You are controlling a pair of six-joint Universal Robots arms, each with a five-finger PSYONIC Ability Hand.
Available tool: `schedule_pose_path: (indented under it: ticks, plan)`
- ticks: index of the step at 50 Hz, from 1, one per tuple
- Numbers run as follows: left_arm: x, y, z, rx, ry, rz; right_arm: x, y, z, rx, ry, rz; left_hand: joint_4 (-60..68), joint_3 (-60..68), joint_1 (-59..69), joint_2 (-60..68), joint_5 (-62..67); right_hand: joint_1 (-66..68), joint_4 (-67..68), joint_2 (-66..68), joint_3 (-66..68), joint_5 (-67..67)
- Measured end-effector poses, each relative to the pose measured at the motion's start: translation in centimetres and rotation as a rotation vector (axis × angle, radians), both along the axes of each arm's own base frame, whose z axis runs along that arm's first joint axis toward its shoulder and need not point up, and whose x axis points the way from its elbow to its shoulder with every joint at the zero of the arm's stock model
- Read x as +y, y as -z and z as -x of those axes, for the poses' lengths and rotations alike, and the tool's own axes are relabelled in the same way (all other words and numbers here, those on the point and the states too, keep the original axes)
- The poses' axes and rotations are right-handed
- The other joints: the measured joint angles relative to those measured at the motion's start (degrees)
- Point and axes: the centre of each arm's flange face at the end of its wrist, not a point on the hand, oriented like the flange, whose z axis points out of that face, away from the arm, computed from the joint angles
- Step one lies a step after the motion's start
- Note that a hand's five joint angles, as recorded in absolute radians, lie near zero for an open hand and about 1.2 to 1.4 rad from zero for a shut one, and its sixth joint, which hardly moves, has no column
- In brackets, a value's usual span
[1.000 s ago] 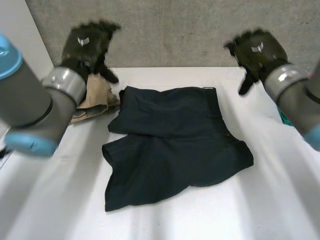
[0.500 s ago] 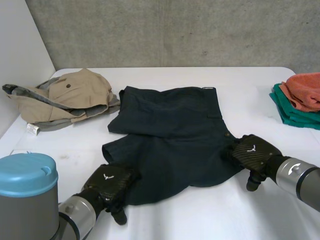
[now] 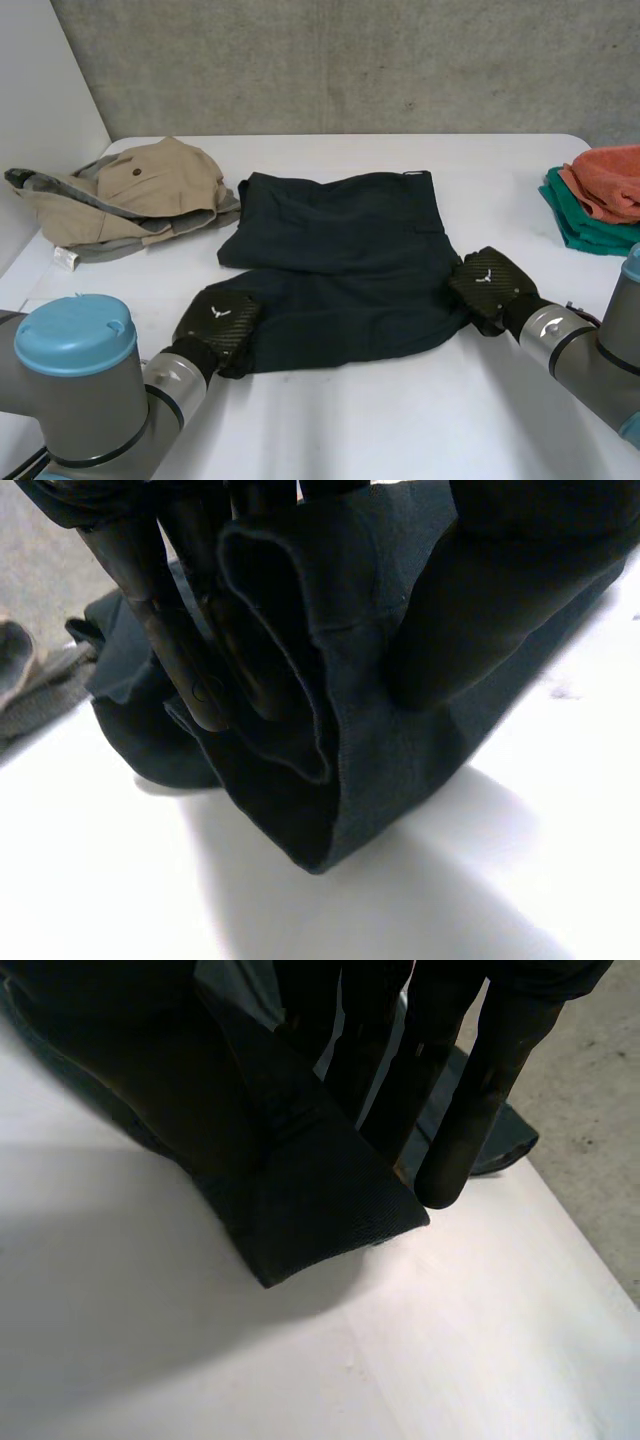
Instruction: Fold the laundry.
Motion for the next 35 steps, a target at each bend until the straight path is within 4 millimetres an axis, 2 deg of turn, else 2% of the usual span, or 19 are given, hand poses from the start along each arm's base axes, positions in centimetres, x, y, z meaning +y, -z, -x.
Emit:
schedule_pose_path:
  ticks: [7, 11, 16, 17, 20, 24, 26, 30, 32, 35]
  plan:
    - [0.4, -2.2, -0.1, -0.024, 0.021, 0.087, 0.3, -0.4, 0.1, 0.008, 0.037, -0.001, 0.01, 0.0, 0.0, 0.0, 0.0, 0.0, 0.06, 0.0, 0.0, 0.0]
    - [1.5, -4.3, -0.5, -0.022, 0.026, 0.106, 1.1, -1.6, 0.5, 0.03, 0.06, -0.032, 0.01, 0.0, 0.0, 0.0, 0.0, 0.0, 0.11, 0.0, 0.0, 0.0]
    - [3.9, -6.2, -1.7, -0.06, 0.038, 0.042, 3.3, -4.1, 1.1, 0.081, 0.062, -0.126, 0.02, 0.0, 0.0, 0.01, 0.0, 0.0, 0.23, 0.0, 0.05, 0.0]
    - [4.9, -6.6, -2.2, -0.087, 0.046, -0.003, 4.3, -5.0, 1.5, 0.107, 0.058, -0.167, 0.02, 0.0, 0.0, 0.01, 0.0, 0.0, 0.24, 0.0, 0.11, 0.0]
    - [7.4, -7.1, -3.3, -0.162, 0.076, -0.123, 6.6, -7.1, 2.6, 0.18, 0.048, -0.269, 0.03, 0.0, 0.0, 0.01, 0.0, 0.0, 0.26, 0.0, 0.11, 0.0]
    - [10.3, -7.2, -4.0, -0.255, 0.143, -0.243, 9.0, -8.8, 3.9, 0.265, 0.013, -0.372, 0.03, 0.01, 0.0, 0.02, 0.0, 0.0, 0.27, 0.0, 0.15, 0.0]
    - [11.0, -7.3, -4.0, -0.281, 0.174, -0.26, 9.8, -9.4, 4.2, 0.289, -0.007, -0.398, 0.03, 0.1, 0.0, 0.05, 0.0, 0.0, 0.27, 0.0, 0.27, 0.0]
    - [10.6, -7.5, -3.1, -0.265, 0.201, -0.198, 9.9, -9.8, 4.3, 0.284, -0.012, -0.382, 0.05, 0.24, 0.0, 0.18, 0.97, 0.0, 0.27, 0.0, 0.28, 0.0]
    - [9.6, -7.7, -2.4, -0.229, 0.197, -0.133, 9.3, -9.8, 4.2, 0.256, 0.008, -0.35, 0.05, 0.24, 0.0, 0.18, 1.09, 0.22, 0.27, 0.0, 0.28, 0.0]
    - [6.7, -8.2, -1.1, -0.146, 0.162, 0.01, 7.7, -9.6, 3.7, 0.188, 0.046, -0.287, 0.05, 0.25, 0.0, 0.19, 1.09, 0.22, 0.27, 0.0, 0.28, 0.0]
